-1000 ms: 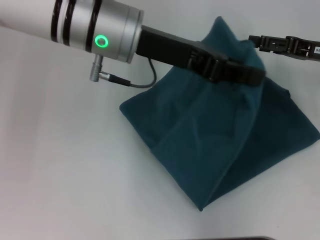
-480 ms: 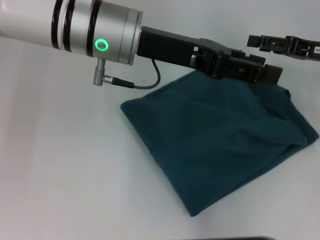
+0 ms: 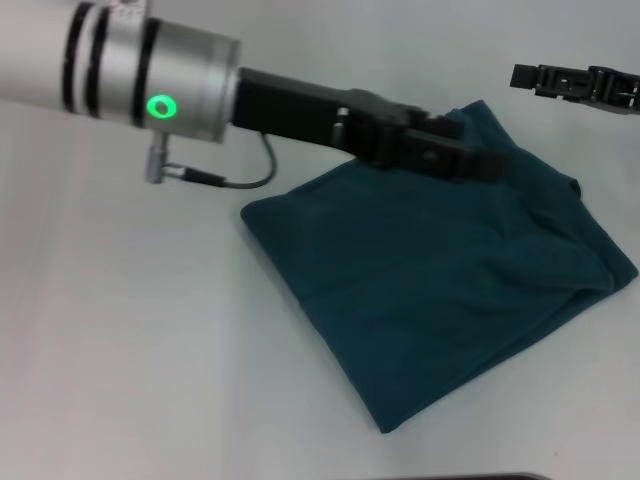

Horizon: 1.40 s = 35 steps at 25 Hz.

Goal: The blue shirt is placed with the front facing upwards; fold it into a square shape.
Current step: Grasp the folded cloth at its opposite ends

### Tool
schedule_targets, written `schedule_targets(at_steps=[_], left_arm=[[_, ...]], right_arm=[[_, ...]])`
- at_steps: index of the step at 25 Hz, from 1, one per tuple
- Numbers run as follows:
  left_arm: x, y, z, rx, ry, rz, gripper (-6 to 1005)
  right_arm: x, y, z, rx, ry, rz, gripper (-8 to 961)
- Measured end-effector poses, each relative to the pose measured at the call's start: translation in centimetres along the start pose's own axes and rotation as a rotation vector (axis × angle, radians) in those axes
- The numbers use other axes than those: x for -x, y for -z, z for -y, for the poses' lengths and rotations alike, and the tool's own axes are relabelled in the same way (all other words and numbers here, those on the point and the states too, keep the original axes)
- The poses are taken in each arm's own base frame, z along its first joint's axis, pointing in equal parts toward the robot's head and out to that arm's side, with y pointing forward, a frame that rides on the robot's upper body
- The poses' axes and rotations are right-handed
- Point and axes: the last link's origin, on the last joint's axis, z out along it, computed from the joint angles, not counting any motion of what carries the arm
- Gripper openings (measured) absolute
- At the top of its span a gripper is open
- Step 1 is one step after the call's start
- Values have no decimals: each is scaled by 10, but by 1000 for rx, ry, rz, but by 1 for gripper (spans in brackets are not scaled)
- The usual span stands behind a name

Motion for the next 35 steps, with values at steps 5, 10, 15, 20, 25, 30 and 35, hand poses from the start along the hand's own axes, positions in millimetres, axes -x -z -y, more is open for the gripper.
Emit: schedule_targets(at_steps=[5, 10, 15, 20, 25, 30, 35], left_arm=[[20, 26, 9, -77, 68, -17, 907], [45, 51, 23, -170, 158, -52, 923], [72, 70, 32, -242, 245, -41, 923], [92, 86, 37, -282, 322, -53, 923], [108, 92, 45, -317, 430, -59, 922], [116, 87, 52, -359, 518, -44, 922], [117, 84, 55, -368, 578, -54, 922]], right_arm=[[5, 7, 1, -6, 12, 3, 762], [9, 11, 1, -13, 24, 4, 762], [12, 15, 2, -15, 34, 6, 762], [11, 17, 3, -21, 25, 1, 762], [9, 20, 4, -24, 12, -7, 761], [10, 24, 4, -25, 11, -16, 761], [9, 27, 6, -32, 10, -26, 761]])
